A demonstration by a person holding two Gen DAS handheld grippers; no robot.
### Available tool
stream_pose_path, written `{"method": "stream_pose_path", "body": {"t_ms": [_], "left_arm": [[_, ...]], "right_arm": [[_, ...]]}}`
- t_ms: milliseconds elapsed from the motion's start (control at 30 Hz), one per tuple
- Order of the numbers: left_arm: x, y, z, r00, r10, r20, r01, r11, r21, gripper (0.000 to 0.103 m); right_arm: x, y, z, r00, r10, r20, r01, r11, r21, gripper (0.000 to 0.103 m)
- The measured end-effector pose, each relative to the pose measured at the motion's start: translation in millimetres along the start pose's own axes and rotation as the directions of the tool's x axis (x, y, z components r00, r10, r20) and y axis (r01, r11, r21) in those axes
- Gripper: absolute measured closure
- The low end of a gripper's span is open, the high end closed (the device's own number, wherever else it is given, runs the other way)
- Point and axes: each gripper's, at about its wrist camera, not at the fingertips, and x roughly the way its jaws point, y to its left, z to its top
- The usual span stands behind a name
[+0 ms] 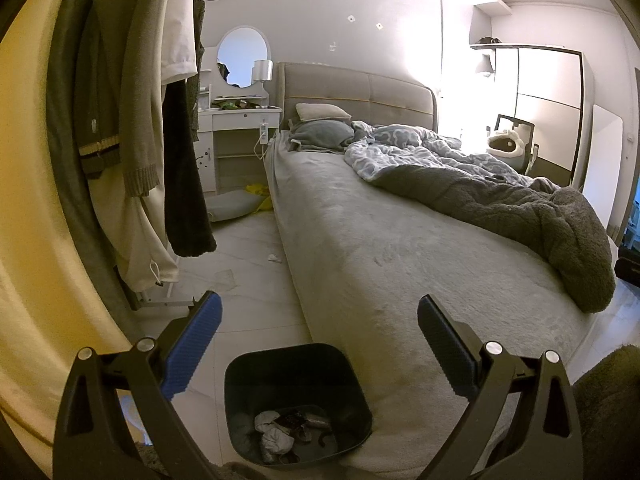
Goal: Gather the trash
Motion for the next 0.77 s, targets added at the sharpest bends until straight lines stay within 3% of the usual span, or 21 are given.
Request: {"method": "stream_pose_path", "body": {"t_ms": [767], "left_arm": [[0.2, 0.4, 0.8, 1.0, -0.006, -0.014, 0.005, 0.999, -0.041, 0.003]], "right_arm": [[-0.7, -0.6, 1.0, 1.0, 0.0, -0.002, 0.0, 1.0, -0.004, 0.003]]}}
